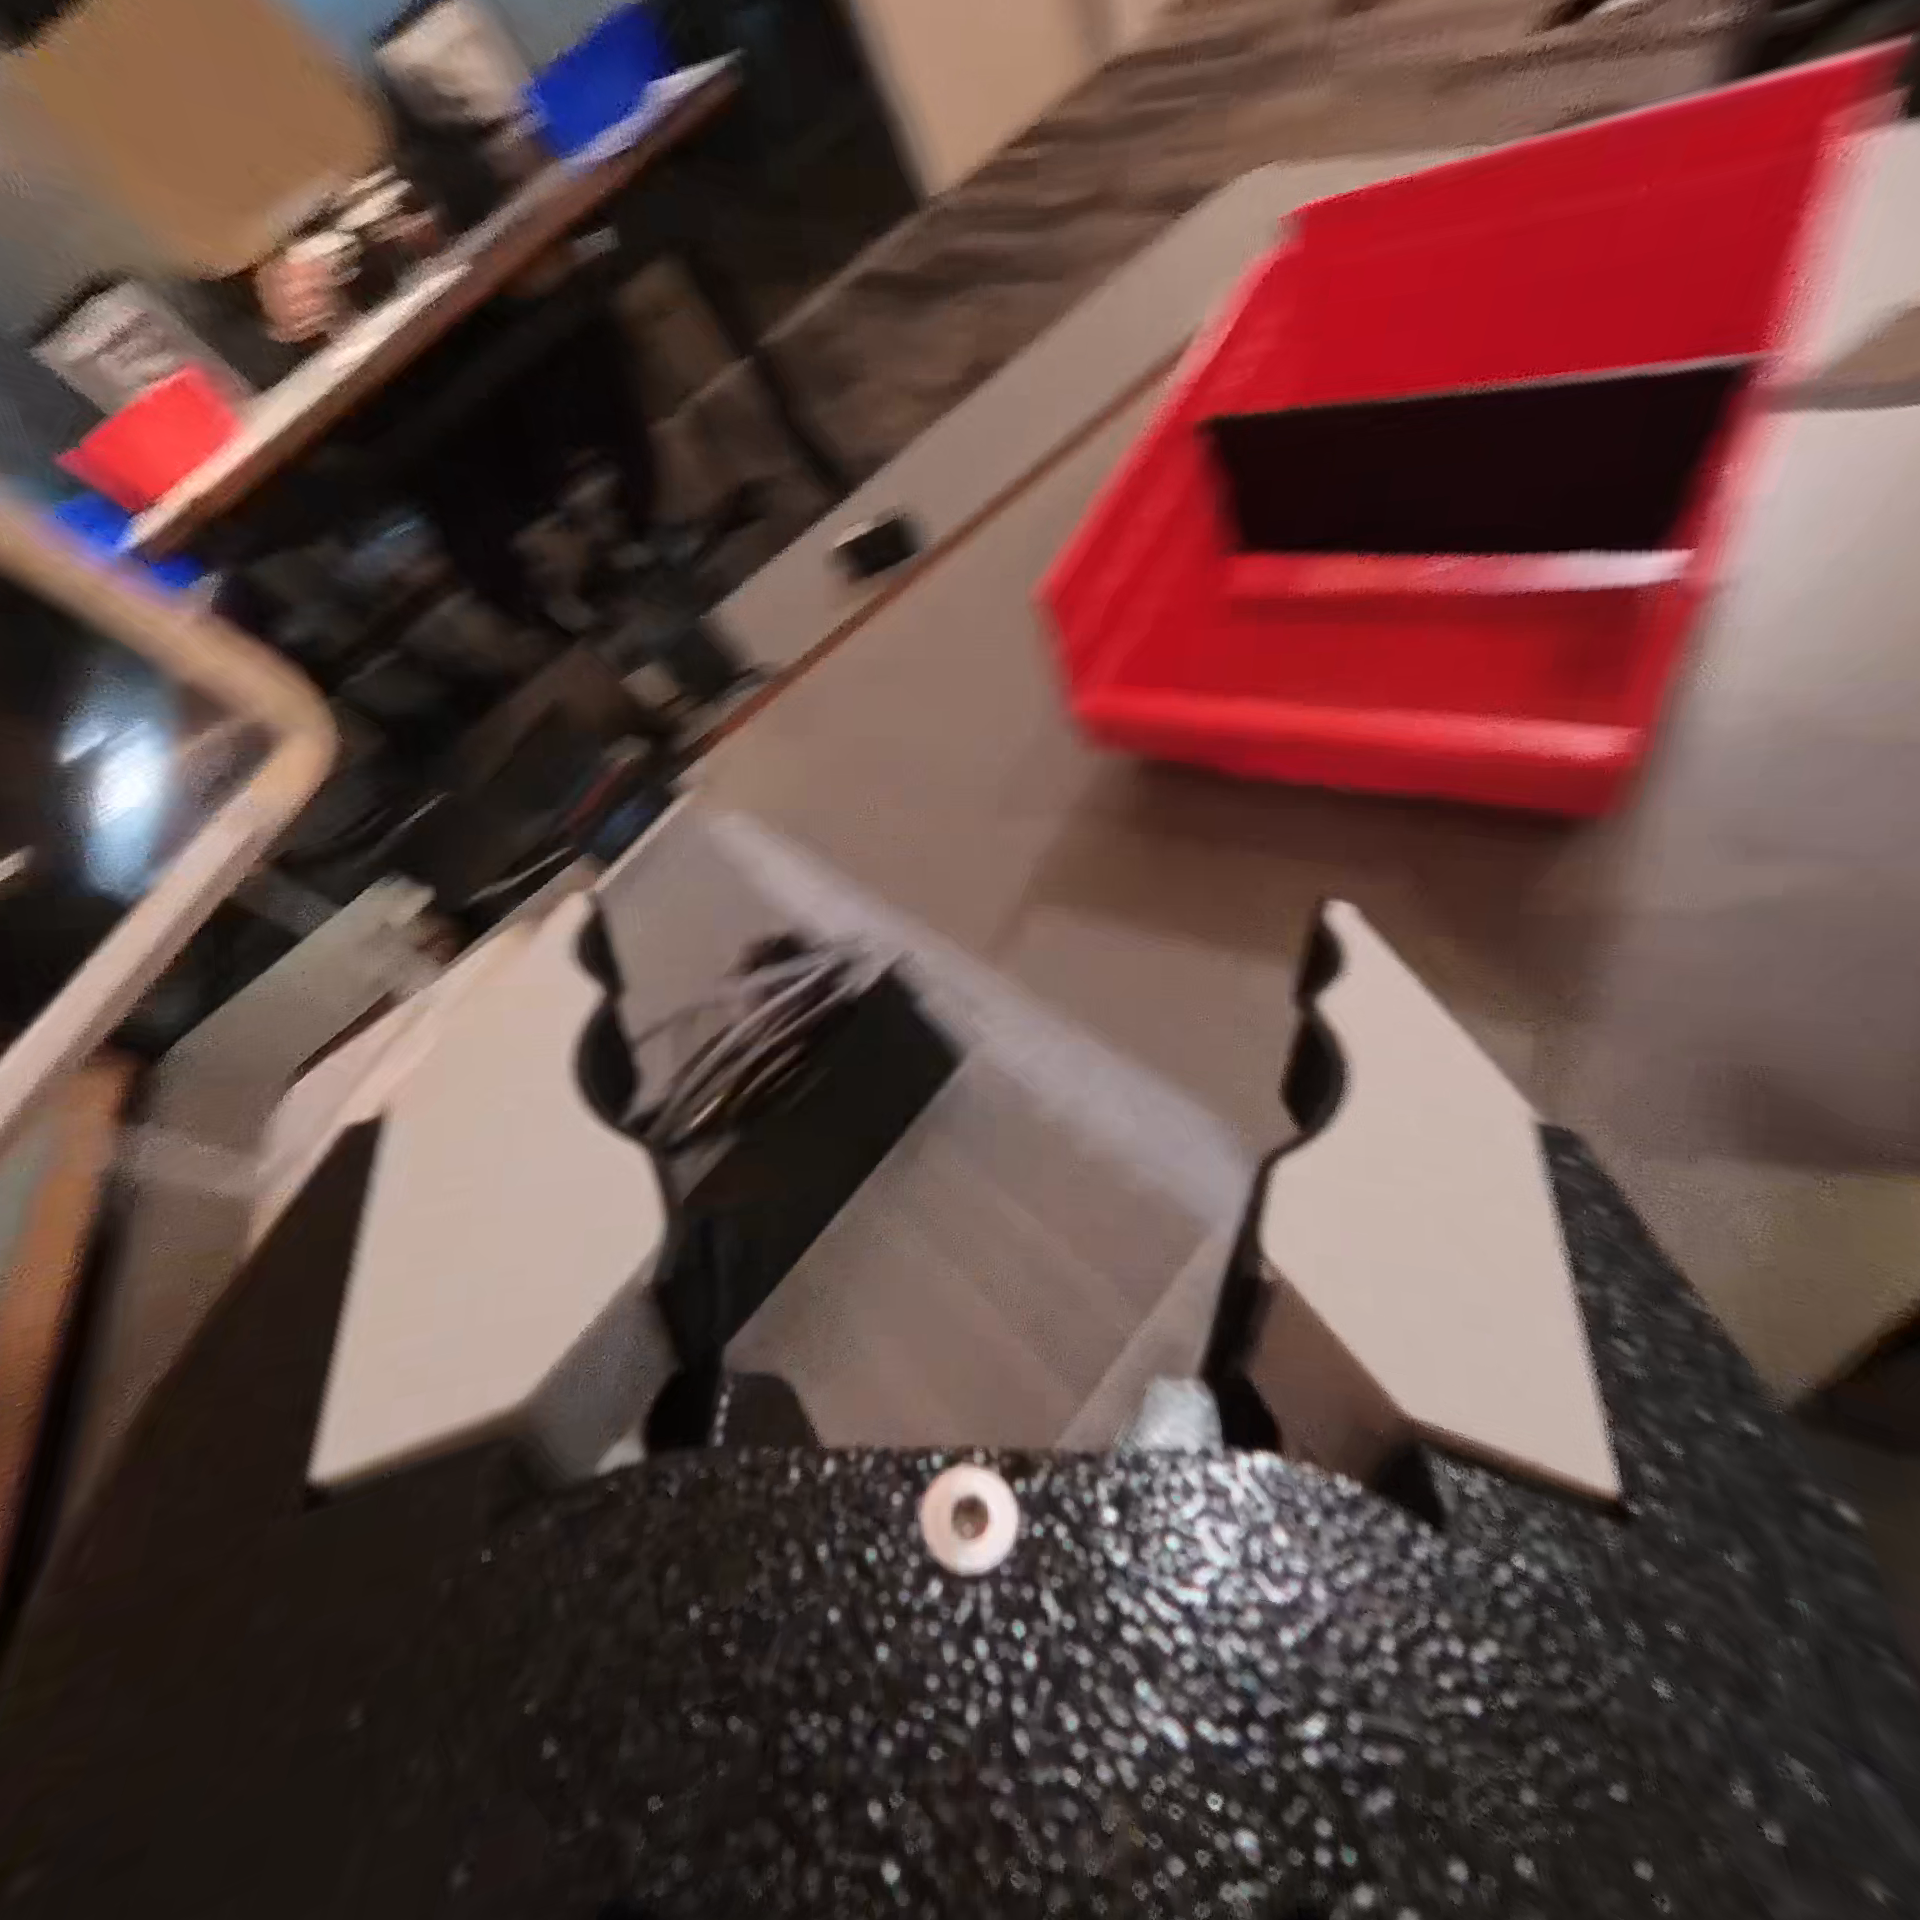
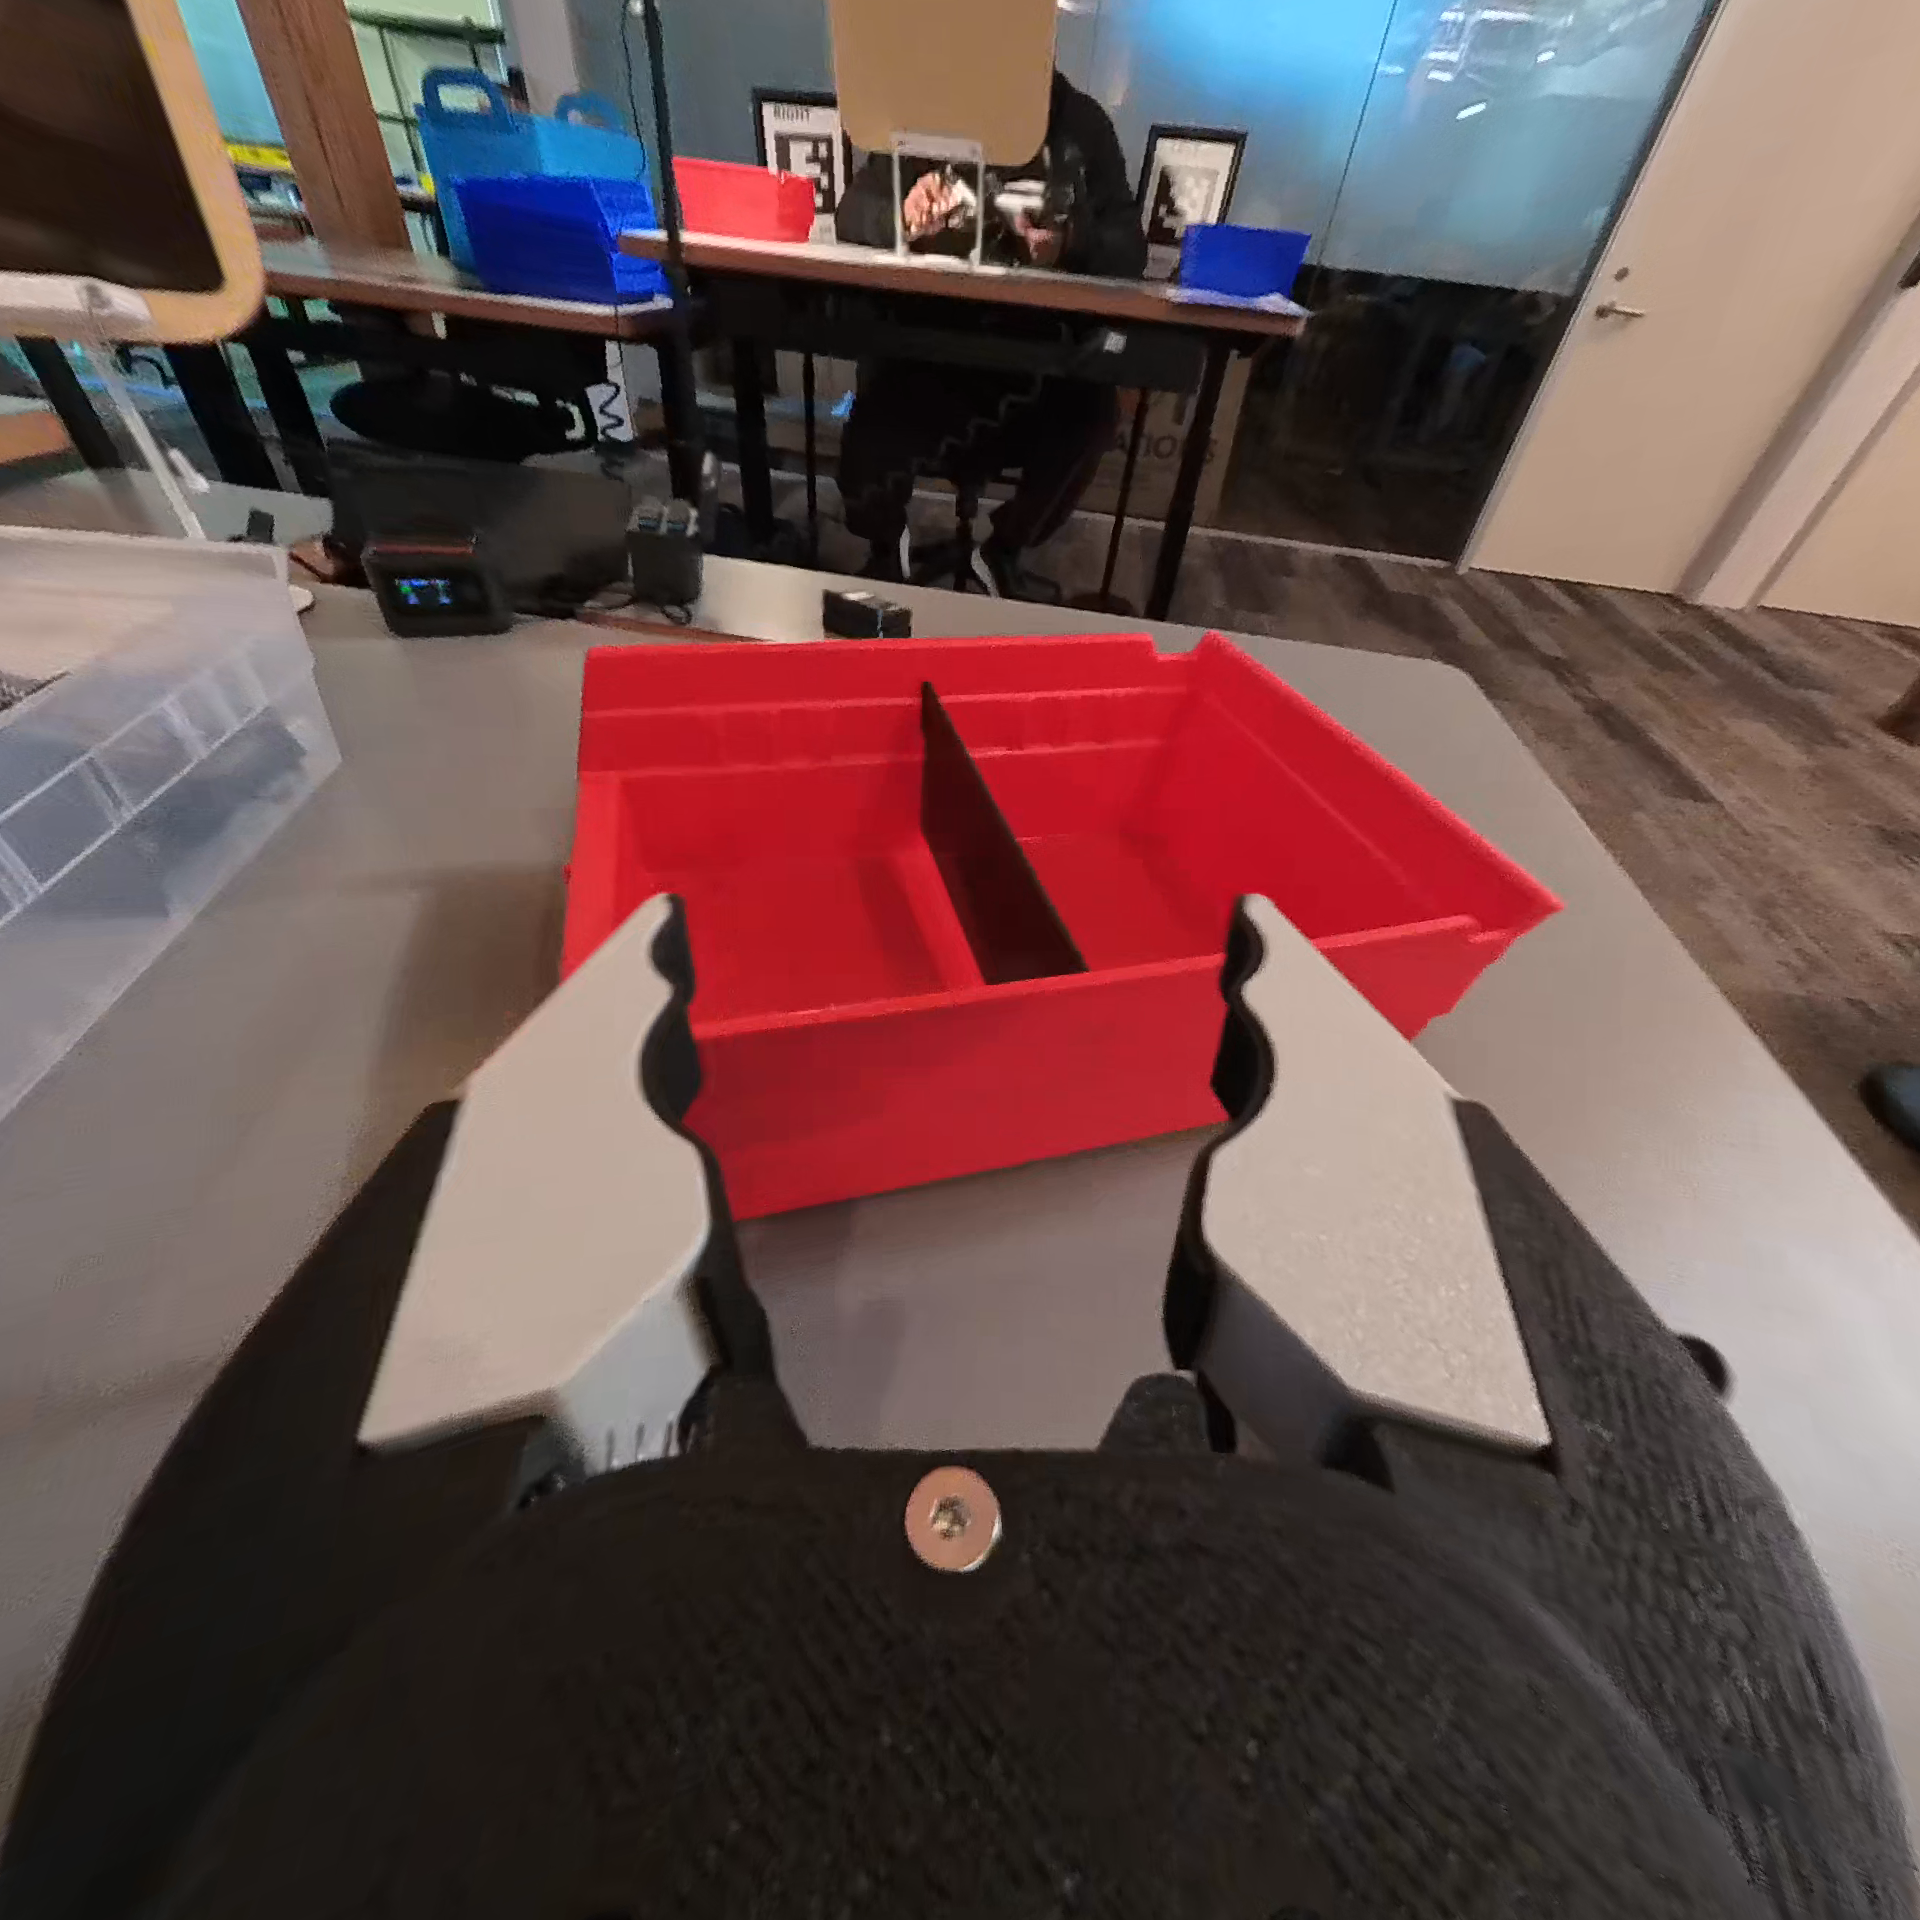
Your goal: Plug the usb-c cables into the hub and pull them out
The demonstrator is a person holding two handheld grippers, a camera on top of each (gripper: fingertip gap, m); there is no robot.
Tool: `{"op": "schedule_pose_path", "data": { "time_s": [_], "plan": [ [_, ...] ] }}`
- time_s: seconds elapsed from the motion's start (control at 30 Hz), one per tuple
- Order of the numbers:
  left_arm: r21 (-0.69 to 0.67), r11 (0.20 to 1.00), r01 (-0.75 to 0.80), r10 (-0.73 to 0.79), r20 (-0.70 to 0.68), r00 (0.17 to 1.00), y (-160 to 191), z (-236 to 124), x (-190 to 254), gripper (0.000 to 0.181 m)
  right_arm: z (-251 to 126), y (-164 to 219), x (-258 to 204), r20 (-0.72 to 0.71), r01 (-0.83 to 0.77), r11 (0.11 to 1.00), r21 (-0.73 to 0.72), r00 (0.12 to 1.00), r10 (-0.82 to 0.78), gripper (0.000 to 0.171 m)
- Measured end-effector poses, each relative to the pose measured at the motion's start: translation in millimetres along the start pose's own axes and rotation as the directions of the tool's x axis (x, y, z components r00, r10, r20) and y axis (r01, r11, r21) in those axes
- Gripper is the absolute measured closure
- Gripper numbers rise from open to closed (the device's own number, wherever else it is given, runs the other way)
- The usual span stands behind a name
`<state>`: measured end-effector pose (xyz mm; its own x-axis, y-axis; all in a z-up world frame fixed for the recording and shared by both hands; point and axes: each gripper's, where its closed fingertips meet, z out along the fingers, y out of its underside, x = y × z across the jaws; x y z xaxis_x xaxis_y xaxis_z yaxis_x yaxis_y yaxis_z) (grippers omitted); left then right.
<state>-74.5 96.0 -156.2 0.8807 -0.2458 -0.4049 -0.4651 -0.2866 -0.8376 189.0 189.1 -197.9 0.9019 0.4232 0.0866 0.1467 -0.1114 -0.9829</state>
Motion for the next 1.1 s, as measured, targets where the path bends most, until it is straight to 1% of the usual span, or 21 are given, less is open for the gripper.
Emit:
{"op": "schedule_pose_path", "data": {
  "time_s": [0.03,0.1,0.13,0.2,0.27,0.33,0.4,0.43,0.47,0.5,0.53,0.6,0.63,0.67,0.7,0.73,0.77,0.83,0.93,1.03,1.1],
  "plan": [
    [-0.026,0.999,0.029,-0.026,0.085,0.996,16.5,-12.1,-24.9,0.04,4.7,2.6,-6.7,0.002,-0.005,1.0,-0.009,1.0,0.005,0.055],
    [-0.058,0.992,0.11,-0.097,0.193,0.976,49.2,-33.9,-61.9,0.035,12.5,9.0,-17.3,0.006,-0.026,0.999,-0.028,1.0,0.026,0.035],
    [-0.066,0.985,0.162,-0.142,0.235,0.961,65.5,-42.5,-76.6,0.033,15.7,12.6,-20.1,-0.005,-0.027,0.999,-0.04,1.0,0.027,0.028],
    [-0.11,0.963,0.246,-0.206,0.288,0.935,100.1,-53.3,-96.5,0.034,21.7,19.6,-21.2,-0.049,-0.005,0.998,-0.069,0.999,0.002,0.021],
    [-0.168,0.937,0.307,-0.241,0.325,0.914,132.5,-55.7,-108.4,0.035,27.4,25.6,-21.5,-0.088,0.003,0.995,-0.1,0.996,-0.012,0.019],
    [-0.209,0.913,0.35,-0.273,0.325,0.905,157.1,-49.8,-111.7,0.038,32.6,29.8,-24.1,-0.1,0.0,0.993,-0.118,0.995,-0.011,0.023],
    [-0.255,0.892,0.373,-0.295,0.298,0.908,176.6,-40.2,-108.7,0.049,37.0,35.2,-23.4,-0.107,0.014,0.988,-0.151,0.994,-0.031,0.027],
    [-0.283,0.881,0.38,-0.299,0.289,0.909,185.7,-36.0,-107.3,0.054,39.1,37.3,-22.6,-0.098,0.023,0.986,-0.165,0.994,-0.039,0.032],
    [-0.309,0.87,0.384,-0.299,0.289,0.91,194.0,-32.8,-107.0,0.058,40.8,39.8,-22.7,-0.077,0.011,0.983,-0.182,0.997,-0.025,0.031],
    [-0.334,0.862,0.38,-0.295,0.279,0.914,200.6,-30.3,-106.0,0.069,41.2,43.3,-22.3,-0.059,-0.015,0.978,-0.209,0.998,0.003,0.033],
    [-0.352,0.858,0.375,-0.289,0.272,0.918,205.7,-28.4,-106.3,0.082,40.3,46.7,-20.5,-0.045,-0.033,0.971,-0.237,0.999,0.022,0.037],
    [-0.361,0.855,0.373,-0.293,0.257,0.921,210.3,-26.1,-108.2,0.103,34.9,51.1,-10.5,-0.053,-0.041,0.96,-0.277,0.998,0.027,0.043],
    [-0.356,0.857,0.373,-0.303,0.239,0.923,210.2,-25.4,-108.5,0.12,30.8,52.7,-2.5,-0.07,-0.04,0.956,-0.292,0.997,0.02,0.048],
    [-0.352,0.858,0.373,-0.305,0.233,0.923,211.0,-25.7,-111.1,0.134,26.0,54.4,7.0,-0.093,-0.038,0.951,-0.306,0.996,0.01,0.051],
    [-0.351,0.859,0.374,-0.305,0.237,0.923,213.1,-26.7,-115.3,0.145,20.8,56.3,16.5,-0.111,-0.039,0.947,-0.32,0.994,0.004,0.057],
    [-0.35,0.858,0.376,-0.302,0.248,0.92,216.1,-28.0,-121.0,0.155,16.0,58.2,25.9,-0.127,-0.046,0.943,-0.33,0.992,0.004,0.069],
    [-0.348,0.855,0.384,-0.304,0.263,0.916,219.7,-29.5,-127.6,0.159,11.8,60.0,35.4,-0.142,-0.056,0.94,-0.336,0.99,0.008,0.081],
    [-0.336,0.847,0.412,-0.325,0.286,0.901,226.3,-32.9,-140.2,0.169,6.6,64.1,51.8,-0.16,-0.075,0.935,-0.347,0.987,0.02,0.113],
    [-0.309,0.841,0.445,-0.357,0.302,0.884,235.3,-38.6,-155.8,0.172,3.9,68.5,67.5,-0.163,-0.069,0.925,-0.374,0.987,0.008,0.155],
    [-0.282,0.835,0.472,-0.37,0.347,0.862,245.3,-47.1,-171.2,0.171,2.0,70.9,83.9,-0.187,-0.01,0.912,-0.41,0.98,-0.073,0.162],
    [-0.274,0.829,0.488,-0.378,0.368,0.849,252.3,-53.1,-180.9,0.17,0.7,71.6,92.2,-0.187,-0.004,0.906,-0.424,0.979,-0.083,0.163]
  ]
}}
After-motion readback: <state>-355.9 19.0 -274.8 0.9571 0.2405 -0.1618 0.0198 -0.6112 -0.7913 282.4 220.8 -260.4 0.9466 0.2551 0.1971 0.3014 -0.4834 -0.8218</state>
